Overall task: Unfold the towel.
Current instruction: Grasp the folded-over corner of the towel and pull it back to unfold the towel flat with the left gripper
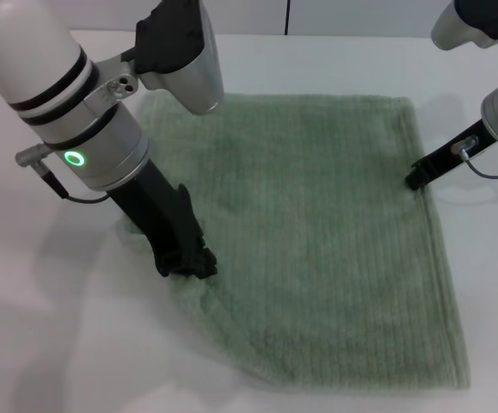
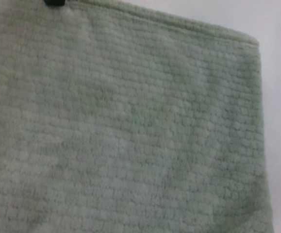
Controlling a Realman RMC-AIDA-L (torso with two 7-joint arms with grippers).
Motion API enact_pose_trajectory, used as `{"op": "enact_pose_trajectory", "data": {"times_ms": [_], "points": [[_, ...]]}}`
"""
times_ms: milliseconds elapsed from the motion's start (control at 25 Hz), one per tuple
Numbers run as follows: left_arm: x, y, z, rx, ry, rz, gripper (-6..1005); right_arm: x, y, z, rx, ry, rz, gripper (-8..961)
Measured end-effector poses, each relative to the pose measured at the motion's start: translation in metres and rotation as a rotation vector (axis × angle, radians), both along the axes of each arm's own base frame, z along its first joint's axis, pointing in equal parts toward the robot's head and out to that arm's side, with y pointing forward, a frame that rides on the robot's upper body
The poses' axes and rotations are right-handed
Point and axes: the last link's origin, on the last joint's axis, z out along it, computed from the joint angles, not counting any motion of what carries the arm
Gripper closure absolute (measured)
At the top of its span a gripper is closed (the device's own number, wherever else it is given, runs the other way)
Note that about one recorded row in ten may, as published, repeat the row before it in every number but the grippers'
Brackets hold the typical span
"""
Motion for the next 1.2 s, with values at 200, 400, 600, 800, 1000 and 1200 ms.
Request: {"op": "enact_pose_trajectory", "data": {"times_ms": [200, 400, 600, 800, 1000, 1200], "points": [[-0.006, 0.0, 0.002, 0.01, 0.035, 0.021, 938, 0.0, 0.0, 0.0, -0.002, -0.001, 0.002, 953], [-0.014, -0.001, 0.004, 0.031, 0.075, 0.061, 938, 0.0, 0.0, 0.0, -0.001, -0.002, 0.003, 953], [-0.015, -0.005, 0.01, 0.031, 0.081, 0.068, 938, 0.0, 0.0, 0.0, 0.001, -0.003, 0.005, 953], [-0.008, -0.013, 0.015, 0.022, 0.052, 0.045, 939, 0.0, 0.002, 0.0, 0.008, -0.003, 0.01, 953], [-0.006, -0.017, 0.017, 0.004, 0.037, 0.047, 939, 0.0, 0.002, 0.0, 0.008, -0.004, 0.01, 953], [-0.008, -0.018, 0.018, 0.012, 0.034, 0.06, 939, 0.0, 0.002, 0.0, 0.009, -0.004, 0.01, 953]]}}
